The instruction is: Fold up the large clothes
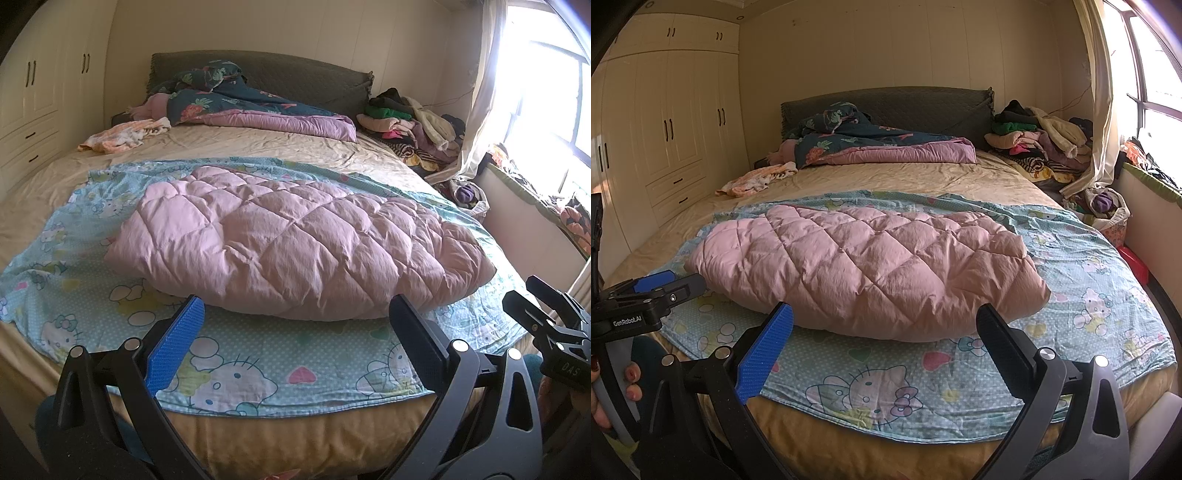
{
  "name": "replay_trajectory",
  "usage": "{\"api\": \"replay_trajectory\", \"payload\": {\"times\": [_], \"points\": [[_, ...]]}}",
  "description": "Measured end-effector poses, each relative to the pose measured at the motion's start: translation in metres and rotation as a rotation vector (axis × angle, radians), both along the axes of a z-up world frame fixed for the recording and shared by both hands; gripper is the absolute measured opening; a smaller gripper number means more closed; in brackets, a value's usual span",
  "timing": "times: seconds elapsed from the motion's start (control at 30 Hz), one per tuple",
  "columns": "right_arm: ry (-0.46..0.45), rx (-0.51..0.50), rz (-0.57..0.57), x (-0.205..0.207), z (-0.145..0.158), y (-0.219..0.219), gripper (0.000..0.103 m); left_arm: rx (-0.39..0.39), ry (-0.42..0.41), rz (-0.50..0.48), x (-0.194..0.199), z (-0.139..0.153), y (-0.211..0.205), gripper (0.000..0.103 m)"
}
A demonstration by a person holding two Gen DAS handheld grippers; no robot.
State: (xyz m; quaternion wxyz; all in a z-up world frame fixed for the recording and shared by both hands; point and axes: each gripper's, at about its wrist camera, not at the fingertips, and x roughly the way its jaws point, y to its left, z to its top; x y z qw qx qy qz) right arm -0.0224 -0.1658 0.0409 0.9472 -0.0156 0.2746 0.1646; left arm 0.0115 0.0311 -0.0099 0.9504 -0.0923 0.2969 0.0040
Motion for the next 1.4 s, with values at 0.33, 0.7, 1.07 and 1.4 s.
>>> {"api": "replay_trajectory", "payload": {"times": [0.33, 0.7, 1.07, 1.4], "points": [[-0.002, -0.001, 0.0, 0.0, 0.001, 0.0, 0.099, 0.001, -0.001, -0.004, 0.0, 0.0, 0.001, 0.094], [0.001, -0.006, 0.004, 0.0, 0.0, 0.002, 0.099, 0.005, -0.001, -0.003, -0.001, 0.0, 0.001, 0.094], [-0.001, -0.007, 0.005, 0.0, 0.0, 0.003, 0.099, 0.001, 0.0, -0.019, 0.0, 0.0, 0.004, 0.094], [-0.013, 0.023, -0.057, 0.003, 0.01, -0.029, 0.099, -0.067, 0.048, 0.002, 0.005, -0.006, 0.027, 0.094]]}}
